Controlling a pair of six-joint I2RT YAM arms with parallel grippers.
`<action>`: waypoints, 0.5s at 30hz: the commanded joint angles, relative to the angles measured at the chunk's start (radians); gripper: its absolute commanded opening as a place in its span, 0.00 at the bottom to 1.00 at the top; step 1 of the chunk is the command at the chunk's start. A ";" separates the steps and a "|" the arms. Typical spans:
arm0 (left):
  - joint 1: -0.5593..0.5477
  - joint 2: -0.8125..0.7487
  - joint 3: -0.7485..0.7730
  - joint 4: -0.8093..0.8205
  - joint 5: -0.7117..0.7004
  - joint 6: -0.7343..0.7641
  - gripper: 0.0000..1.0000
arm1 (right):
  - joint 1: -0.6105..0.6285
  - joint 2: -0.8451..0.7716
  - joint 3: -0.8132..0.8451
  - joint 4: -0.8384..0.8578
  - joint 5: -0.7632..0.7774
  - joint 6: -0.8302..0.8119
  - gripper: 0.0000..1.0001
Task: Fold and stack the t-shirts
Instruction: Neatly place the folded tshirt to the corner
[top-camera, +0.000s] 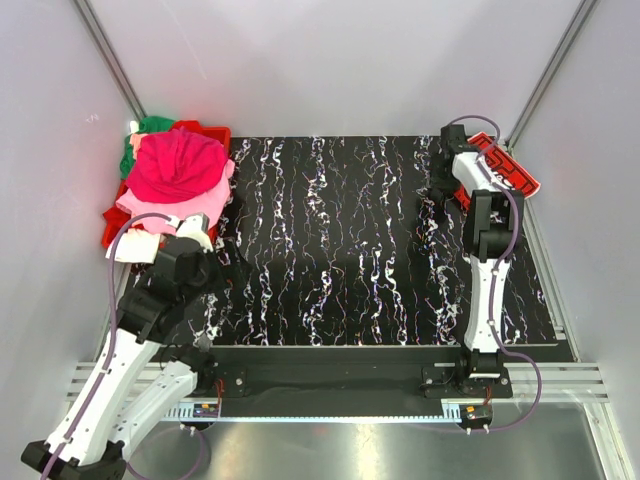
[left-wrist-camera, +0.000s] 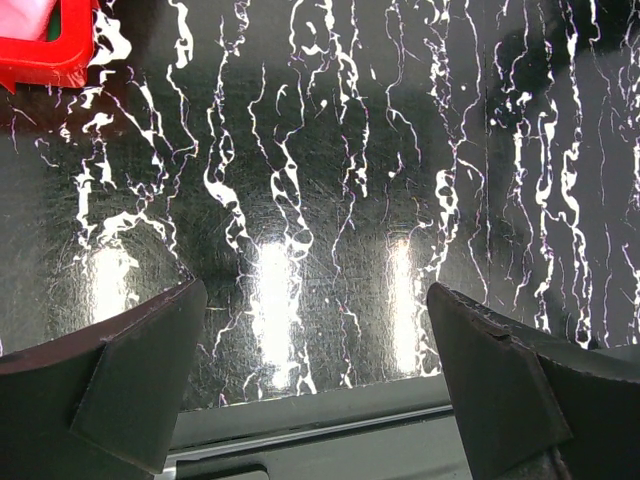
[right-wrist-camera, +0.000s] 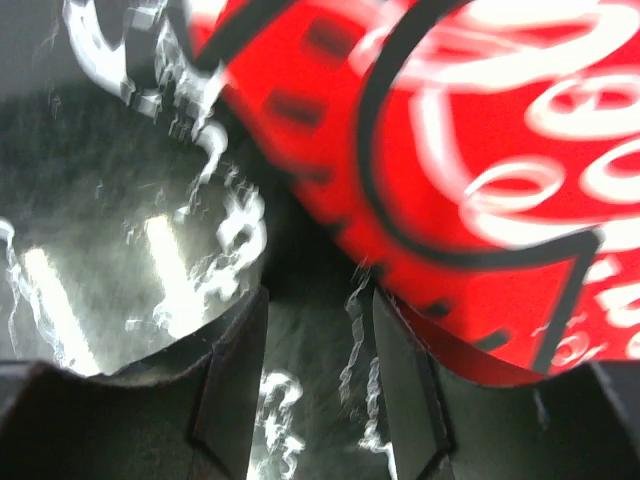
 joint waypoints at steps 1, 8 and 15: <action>0.010 0.009 -0.002 0.050 -0.001 0.008 0.99 | -0.041 0.073 0.147 -0.052 -0.014 0.013 0.53; 0.030 0.026 -0.002 0.049 0.006 0.009 0.99 | -0.060 0.270 0.452 -0.089 0.020 -0.025 0.60; 0.038 0.046 -0.002 0.047 0.012 0.011 0.99 | -0.055 0.368 0.643 0.072 -0.053 -0.008 0.68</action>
